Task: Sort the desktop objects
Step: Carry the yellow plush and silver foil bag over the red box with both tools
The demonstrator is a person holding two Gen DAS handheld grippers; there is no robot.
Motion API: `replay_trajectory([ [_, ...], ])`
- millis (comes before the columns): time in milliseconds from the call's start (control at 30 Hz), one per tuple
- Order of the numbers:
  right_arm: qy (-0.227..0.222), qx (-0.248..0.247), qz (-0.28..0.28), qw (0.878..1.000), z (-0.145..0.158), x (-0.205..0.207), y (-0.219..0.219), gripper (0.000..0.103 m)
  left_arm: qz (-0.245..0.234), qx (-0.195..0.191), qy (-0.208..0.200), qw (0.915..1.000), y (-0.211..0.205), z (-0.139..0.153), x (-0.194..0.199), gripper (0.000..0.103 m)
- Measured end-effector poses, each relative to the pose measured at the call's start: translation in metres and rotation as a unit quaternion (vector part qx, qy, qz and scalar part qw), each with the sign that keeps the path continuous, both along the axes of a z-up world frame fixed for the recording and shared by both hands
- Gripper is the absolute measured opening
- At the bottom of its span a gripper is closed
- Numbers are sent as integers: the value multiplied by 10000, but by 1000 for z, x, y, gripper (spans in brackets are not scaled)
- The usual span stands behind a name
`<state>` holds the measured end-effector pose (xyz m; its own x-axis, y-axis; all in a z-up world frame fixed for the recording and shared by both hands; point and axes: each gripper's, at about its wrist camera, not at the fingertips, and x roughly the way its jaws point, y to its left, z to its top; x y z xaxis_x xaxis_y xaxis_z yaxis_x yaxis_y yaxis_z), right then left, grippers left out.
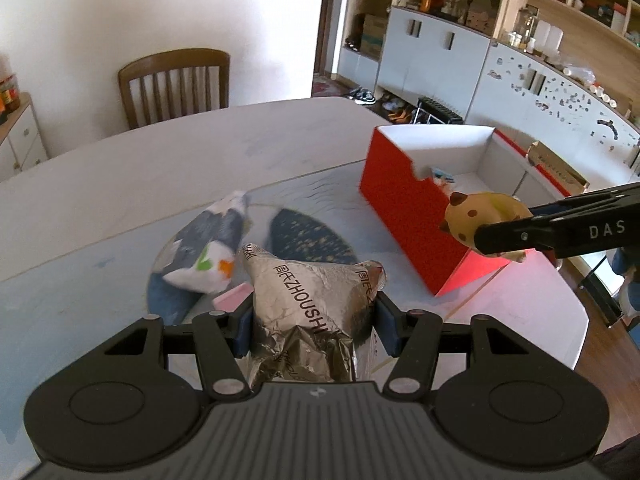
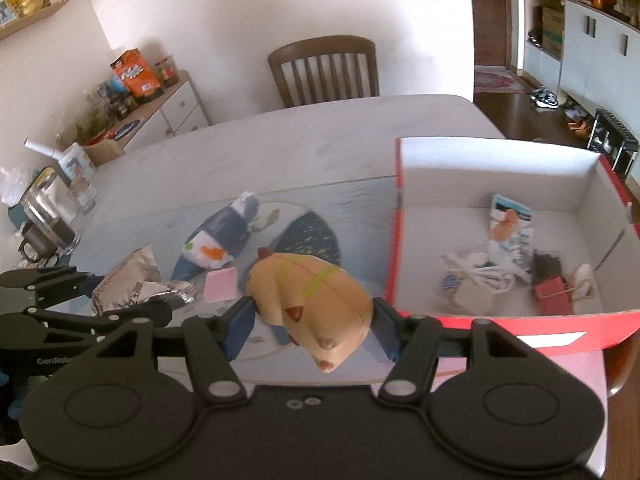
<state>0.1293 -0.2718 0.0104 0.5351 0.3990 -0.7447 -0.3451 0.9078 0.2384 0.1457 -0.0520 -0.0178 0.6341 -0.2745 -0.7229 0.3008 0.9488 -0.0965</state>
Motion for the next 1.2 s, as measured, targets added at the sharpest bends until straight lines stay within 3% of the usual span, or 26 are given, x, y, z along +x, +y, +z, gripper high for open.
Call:
replay_trajectory([
  [900, -357, -95, -645, 9972, 8, 24, -125, 62, -827, 56, -348, 9960, -139, 22, 39, 58],
  [1200, -475, -293, -703, 9960, 8, 45, -152, 62, -989, 149, -325, 9945, -176, 24, 70, 58],
])
